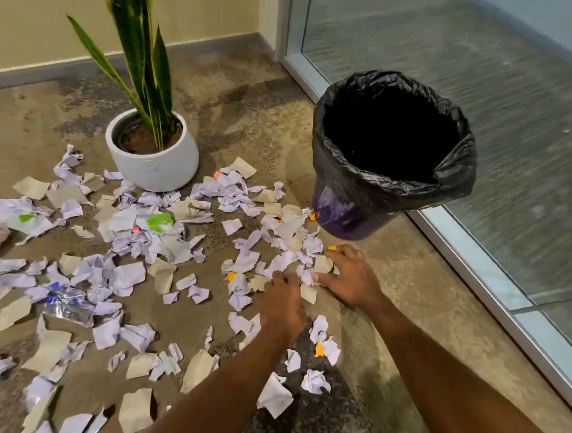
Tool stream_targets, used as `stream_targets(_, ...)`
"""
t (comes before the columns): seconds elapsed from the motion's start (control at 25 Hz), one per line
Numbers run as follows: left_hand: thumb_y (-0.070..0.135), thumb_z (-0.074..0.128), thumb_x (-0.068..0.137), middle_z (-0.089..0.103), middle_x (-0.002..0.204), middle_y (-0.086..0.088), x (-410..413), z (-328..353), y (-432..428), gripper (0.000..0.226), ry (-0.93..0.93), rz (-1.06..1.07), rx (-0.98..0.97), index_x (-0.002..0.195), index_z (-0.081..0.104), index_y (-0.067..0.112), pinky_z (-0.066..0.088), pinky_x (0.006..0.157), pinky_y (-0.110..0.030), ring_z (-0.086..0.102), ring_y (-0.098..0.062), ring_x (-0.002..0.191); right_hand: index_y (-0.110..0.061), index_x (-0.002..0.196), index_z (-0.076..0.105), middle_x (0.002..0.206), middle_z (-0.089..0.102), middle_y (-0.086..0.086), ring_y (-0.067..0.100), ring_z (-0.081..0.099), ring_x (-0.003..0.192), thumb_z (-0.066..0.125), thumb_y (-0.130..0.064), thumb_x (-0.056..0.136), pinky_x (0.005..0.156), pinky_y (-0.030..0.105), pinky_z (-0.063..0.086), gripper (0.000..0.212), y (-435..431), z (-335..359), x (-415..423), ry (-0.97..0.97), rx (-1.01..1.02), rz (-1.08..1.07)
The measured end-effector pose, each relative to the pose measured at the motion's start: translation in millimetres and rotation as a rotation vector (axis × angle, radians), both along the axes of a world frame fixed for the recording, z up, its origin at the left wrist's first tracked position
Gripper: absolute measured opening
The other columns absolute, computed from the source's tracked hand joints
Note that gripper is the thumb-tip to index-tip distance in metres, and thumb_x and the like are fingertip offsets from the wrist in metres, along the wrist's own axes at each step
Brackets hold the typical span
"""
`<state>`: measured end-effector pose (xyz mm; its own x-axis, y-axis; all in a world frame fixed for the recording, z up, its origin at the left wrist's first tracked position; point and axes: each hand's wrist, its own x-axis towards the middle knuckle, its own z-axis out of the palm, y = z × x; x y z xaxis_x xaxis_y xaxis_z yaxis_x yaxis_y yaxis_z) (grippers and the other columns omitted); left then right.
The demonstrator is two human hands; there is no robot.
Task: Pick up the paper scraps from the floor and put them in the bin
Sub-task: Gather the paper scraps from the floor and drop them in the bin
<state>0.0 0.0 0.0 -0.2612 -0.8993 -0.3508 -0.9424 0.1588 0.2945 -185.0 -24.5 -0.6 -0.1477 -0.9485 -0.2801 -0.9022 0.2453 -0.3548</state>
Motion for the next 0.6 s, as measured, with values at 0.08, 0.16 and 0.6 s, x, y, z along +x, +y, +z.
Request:
stream_targets(0.08, 0.029, 0.072, 0.096, 0.044, 0.148, -0.015, -3, 1, 0, 0.069, 0.014, 0.028, 0.019, 0.154, 0.038, 0.016, 0.054, 0.095, -0.043, 0.058, -0.032, 0.126, -0.034, 0.149, 0.060, 0.144, 0.049, 0.001, 0.025, 0.043, 0.138, 0.073, -0.064, 0.089, 0.114, 0.038, 0.040, 0.069, 10, 0, 5, -0.037, 0.028, 0.047)
stream_targets(0.16, 0.022, 0.068, 0.098, 0.045, 0.149, -0.013, -3, -3, 2, 0.061, 0.073, 0.083, 0.025, 0.153, 0.042, 0.017, 0.053, 0.095, -0.039, 0.060, -0.031, 0.125, -0.032, 0.149, 0.059, 0.140, 0.048, 0.002, 0.025, 0.044, 0.136, 0.076, -0.057, 0.090, 0.113, 0.038, 0.041, 0.066, 26, -4, 14, -0.098, 0.052, 0.041)
stream_targets(0.6, 0.004, 0.064, 0.095, 0.074, 0.112, -0.013, 11, 18, 11, 0.031, 0.695, 0.235, 0.166, 0.125, 0.067, 0.008, 0.057, 0.091, -0.045, 0.069, -0.031, 0.105, -0.023, 0.112, 0.072, 0.107, 0.074, 0.011, 0.020, 0.067, 0.093, 0.075, 0.007, 0.077, 0.078, 0.038, 0.059, 0.046, 51, 6, 60, -0.645, -0.033, -0.379)
